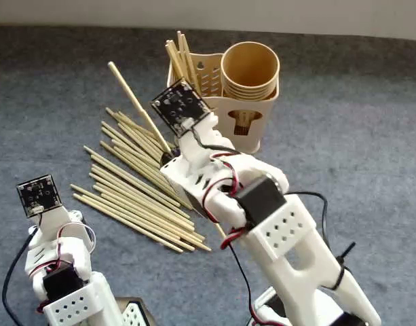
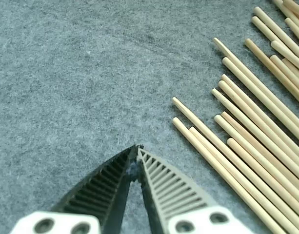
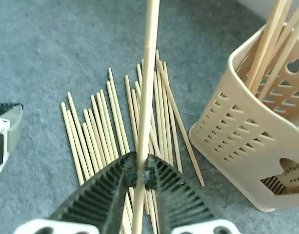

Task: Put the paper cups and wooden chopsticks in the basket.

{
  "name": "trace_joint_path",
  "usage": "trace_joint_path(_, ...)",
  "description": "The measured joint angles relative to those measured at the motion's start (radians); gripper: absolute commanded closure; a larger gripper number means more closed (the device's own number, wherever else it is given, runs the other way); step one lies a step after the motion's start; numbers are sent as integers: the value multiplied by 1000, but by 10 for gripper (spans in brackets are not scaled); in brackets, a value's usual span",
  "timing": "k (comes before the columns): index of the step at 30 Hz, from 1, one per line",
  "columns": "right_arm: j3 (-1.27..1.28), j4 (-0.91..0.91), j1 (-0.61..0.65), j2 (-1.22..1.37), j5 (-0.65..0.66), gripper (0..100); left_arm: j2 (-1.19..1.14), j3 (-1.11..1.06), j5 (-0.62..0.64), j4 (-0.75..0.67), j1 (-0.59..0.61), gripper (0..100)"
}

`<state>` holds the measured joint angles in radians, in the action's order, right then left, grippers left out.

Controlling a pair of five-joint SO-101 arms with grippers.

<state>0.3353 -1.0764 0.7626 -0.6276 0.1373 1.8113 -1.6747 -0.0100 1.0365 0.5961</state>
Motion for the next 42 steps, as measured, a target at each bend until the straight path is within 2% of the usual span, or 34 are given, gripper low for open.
trace_joint_path(12, 43, 311, 0, -114, -8, 992, 0, 0, 0, 0, 0, 989)
trace_joint_path(23, 43, 784, -11, -114, -8, 992, 0, 0, 0, 0, 0, 989)
trace_joint_path(29, 43, 925, -123, -78, -8, 992, 0, 0, 0, 0, 0, 989)
trace_joint_path(35, 43, 1112, -258, 75, -8, 992, 0, 0, 0, 0, 0, 989)
trace_joint_path(42, 44, 1278, -302, 264, -8, 992, 0, 0, 0, 0, 0, 989)
